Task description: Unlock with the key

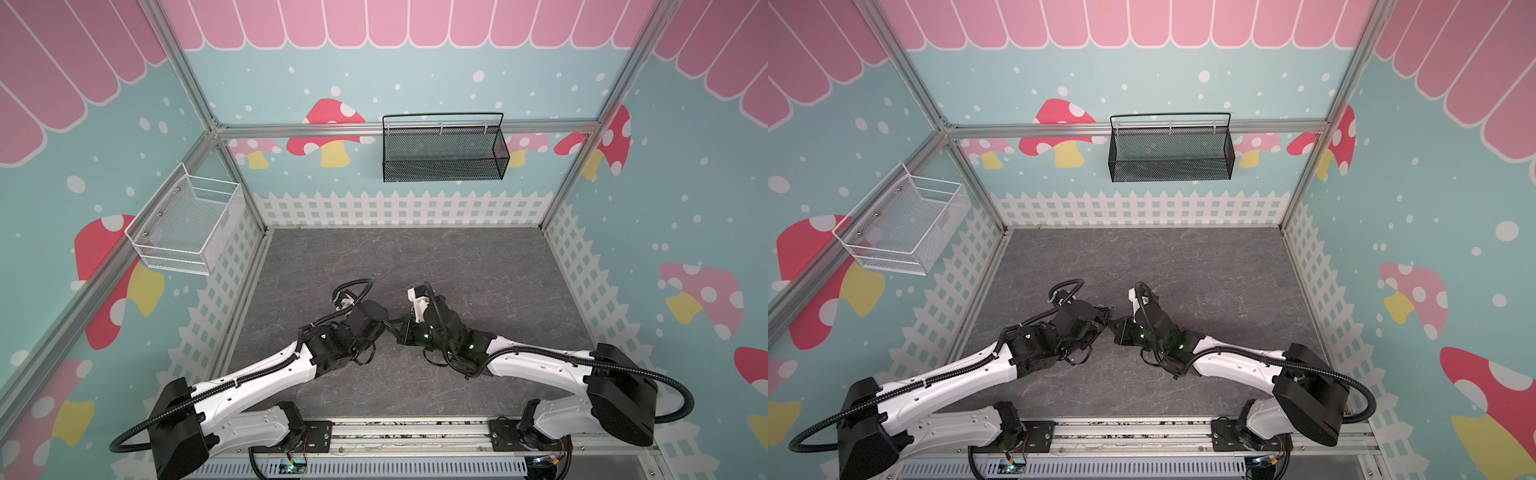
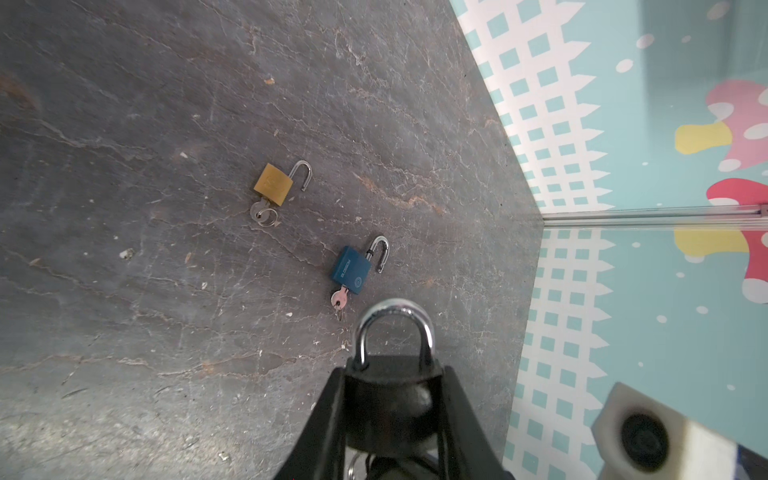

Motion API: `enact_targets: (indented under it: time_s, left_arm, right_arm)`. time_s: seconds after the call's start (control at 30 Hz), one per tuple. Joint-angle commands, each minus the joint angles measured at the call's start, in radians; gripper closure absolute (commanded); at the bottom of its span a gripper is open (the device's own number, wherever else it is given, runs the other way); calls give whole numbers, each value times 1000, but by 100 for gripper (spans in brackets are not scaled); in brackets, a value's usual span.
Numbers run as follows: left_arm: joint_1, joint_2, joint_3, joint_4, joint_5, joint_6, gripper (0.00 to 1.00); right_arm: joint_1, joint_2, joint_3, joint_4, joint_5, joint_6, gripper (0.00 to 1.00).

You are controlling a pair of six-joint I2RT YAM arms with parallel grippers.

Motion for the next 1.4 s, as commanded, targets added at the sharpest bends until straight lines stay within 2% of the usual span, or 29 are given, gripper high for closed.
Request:
enact_targets:
  time_s: [0.0,0.3,0.47,0.87,0.97,1.23,1.37]
  left_arm:
    - [-26,-22,-14,133,108,-43,100]
    - [-25,-43,-10,210,113,-50,100]
    - [-25,-36,0,227,102,-46,100]
    - [-12,-38,80,56,11,77,100]
    - [-4,-30,106,-1,8,120,100]
    - [26,-44,133,-142,-18,275,100]
    - [41,-59,134,-193,11,421,100]
  right_arm:
    - [3,-32,-2,285,-126,70,100]
    - [-28,-20,-72,469,-196,217,100]
    - [-30,-13,-71,511,-216,235,100]
    - [-34,-53,-103,364,-98,73,100]
    - [-34,-67,-108,314,-62,19,94]
    - [-36,-138,-126,163,41,-114,70]
    - [-43,-194,-133,80,61,-182,57]
